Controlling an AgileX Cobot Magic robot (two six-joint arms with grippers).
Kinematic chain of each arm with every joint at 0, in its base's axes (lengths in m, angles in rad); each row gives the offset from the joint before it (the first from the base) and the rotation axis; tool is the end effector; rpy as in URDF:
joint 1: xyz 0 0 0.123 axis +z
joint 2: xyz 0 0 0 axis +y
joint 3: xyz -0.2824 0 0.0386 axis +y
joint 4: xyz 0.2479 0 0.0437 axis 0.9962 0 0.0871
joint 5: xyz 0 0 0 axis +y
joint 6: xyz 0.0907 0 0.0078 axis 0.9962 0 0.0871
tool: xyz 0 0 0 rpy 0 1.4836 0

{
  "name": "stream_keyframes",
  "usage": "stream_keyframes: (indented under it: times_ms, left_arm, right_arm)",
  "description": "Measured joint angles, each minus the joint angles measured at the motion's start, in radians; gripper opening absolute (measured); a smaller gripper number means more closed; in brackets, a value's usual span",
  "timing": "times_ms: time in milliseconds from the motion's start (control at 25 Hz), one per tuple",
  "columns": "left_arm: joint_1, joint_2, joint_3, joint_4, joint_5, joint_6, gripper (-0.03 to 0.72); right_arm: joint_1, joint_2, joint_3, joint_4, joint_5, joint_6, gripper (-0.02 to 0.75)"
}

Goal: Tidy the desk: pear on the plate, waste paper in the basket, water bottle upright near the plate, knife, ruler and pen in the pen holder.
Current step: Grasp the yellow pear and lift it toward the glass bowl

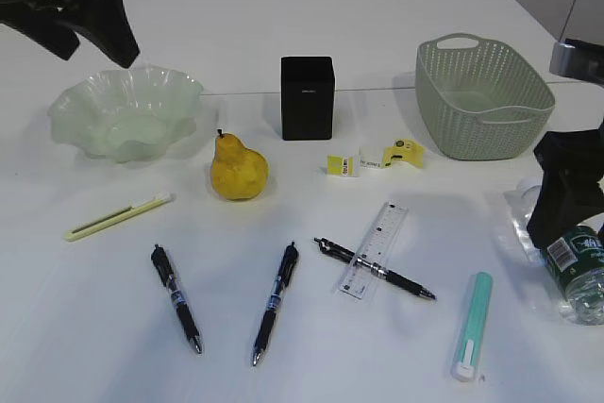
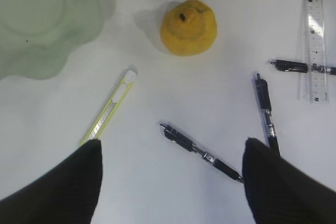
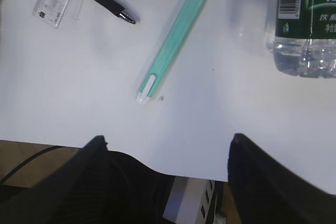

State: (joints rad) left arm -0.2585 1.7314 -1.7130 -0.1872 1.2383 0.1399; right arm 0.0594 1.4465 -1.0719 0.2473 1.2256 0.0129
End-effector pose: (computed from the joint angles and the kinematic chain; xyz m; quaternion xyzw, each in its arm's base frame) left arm 0.3510 -0.1094 0.3524 0.1810 0.9588 -0.1042 0.1926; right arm 0.2542 0.0361 0.2696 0.0153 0.9926 0.1182 0.0244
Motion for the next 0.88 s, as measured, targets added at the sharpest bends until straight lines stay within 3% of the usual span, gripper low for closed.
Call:
stream_keyframes:
  times_ms: [520, 880]
  left_arm:
    - [0.0, 0.253, -0.196, -0.036, 0.0, 0.002, 0.591]
    - [0.0, 0.315, -0.23, -0.106, 0.0, 0.002, 0.591]
  right_arm:
    - [0.0, 0.0, 0.0, 0.008, 0.0, 0.0, 0.552]
    - [0.0, 0.0, 0.0, 0.008, 0.0, -0.001, 0.552]
